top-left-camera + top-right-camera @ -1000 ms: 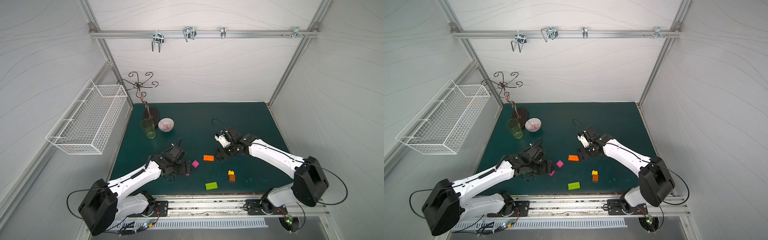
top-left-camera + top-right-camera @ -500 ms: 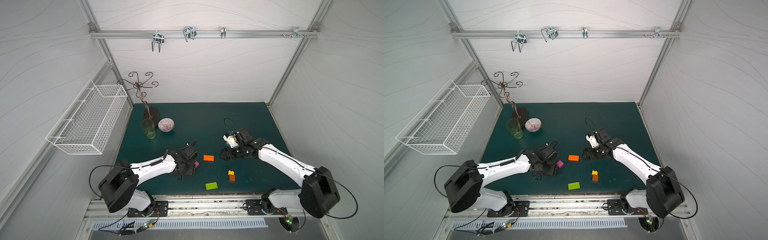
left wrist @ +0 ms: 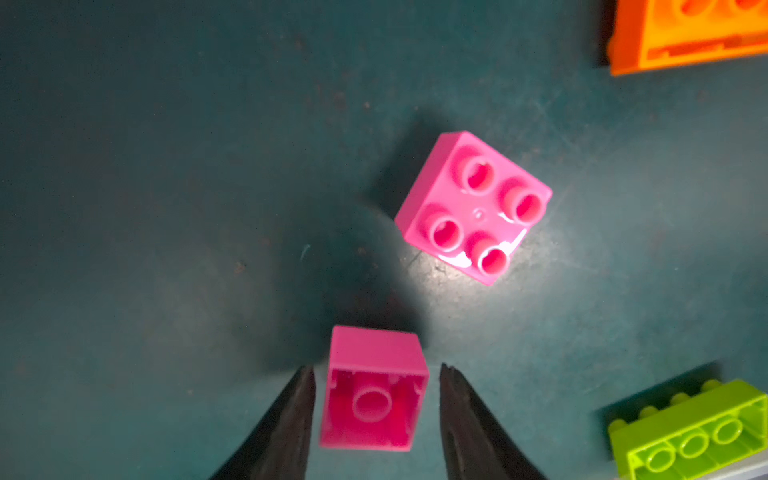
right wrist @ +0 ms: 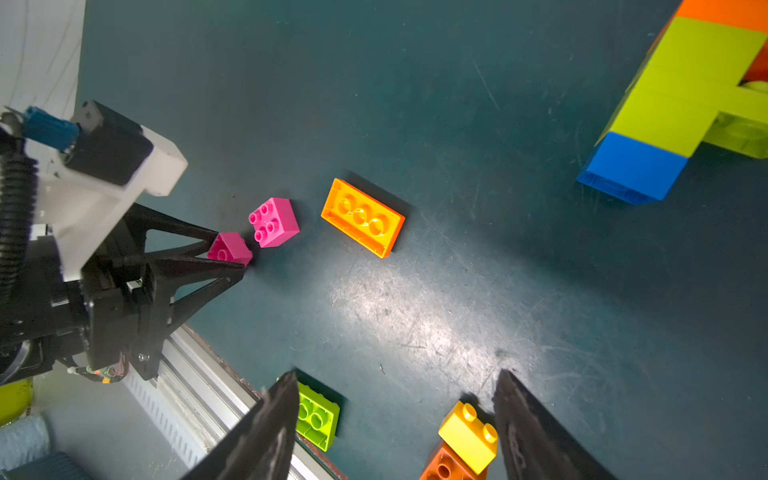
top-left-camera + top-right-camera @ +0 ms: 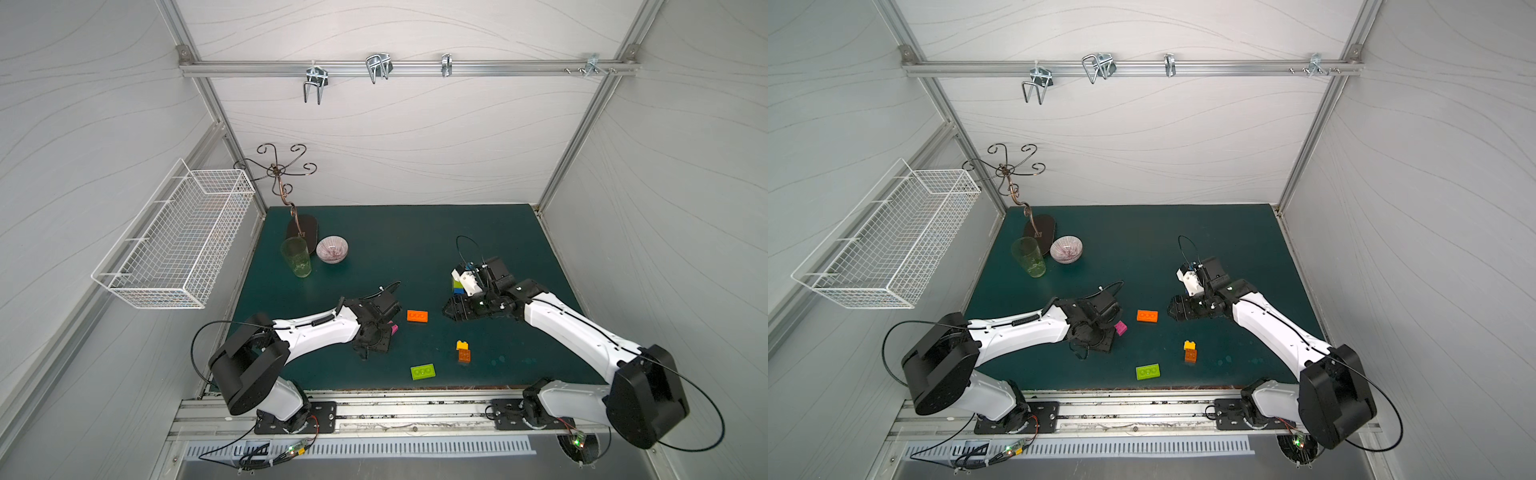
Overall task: Assemble the letter p with lego
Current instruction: Pick up the lego brick from the center of the board, then place the lego brick at the center of the board.
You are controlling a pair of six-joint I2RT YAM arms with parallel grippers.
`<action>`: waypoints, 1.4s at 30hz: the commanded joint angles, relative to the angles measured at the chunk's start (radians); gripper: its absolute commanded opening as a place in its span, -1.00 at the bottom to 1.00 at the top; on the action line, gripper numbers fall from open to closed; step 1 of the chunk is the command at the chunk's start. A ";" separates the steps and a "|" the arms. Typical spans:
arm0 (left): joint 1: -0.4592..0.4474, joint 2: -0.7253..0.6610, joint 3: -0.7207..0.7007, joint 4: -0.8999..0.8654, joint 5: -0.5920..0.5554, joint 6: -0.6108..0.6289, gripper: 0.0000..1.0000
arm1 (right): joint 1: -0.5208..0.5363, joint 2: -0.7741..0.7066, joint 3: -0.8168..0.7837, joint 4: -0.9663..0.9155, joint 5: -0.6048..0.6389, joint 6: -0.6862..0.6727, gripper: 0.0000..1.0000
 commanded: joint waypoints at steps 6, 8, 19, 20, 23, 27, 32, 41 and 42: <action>-0.025 0.013 0.057 -0.024 -0.075 0.034 -0.39 | -0.020 -0.049 -0.024 0.004 -0.027 0.008 0.48; -0.037 0.006 0.067 -0.033 -0.077 0.036 -0.42 | -0.025 -0.052 -0.027 0.005 -0.032 0.010 0.47; -0.075 -0.004 0.285 -0.161 -0.058 -0.029 -0.46 | -0.084 -0.092 -0.048 0.008 -0.039 0.053 0.47; -0.076 0.019 0.322 -0.168 -0.055 -0.039 -0.46 | -0.098 -0.097 -0.052 0.007 -0.036 0.061 0.47; -0.076 0.109 0.430 -0.191 -0.043 -0.071 -0.46 | -0.135 -0.109 -0.064 0.011 -0.037 0.087 0.49; -0.076 0.227 0.533 -0.218 -0.046 -0.097 -0.47 | -0.171 -0.142 -0.086 0.013 -0.025 0.126 0.52; -0.078 0.343 0.625 -0.252 -0.058 -0.129 -0.47 | -0.219 -0.191 -0.116 0.011 -0.027 0.146 0.56; -0.077 0.458 0.727 -0.292 -0.079 -0.152 -0.47 | -0.273 -0.226 -0.136 0.003 -0.067 0.127 0.57; -0.075 0.467 0.737 -0.296 -0.083 -0.156 -0.47 | -0.281 -0.227 -0.138 0.002 -0.073 0.124 0.57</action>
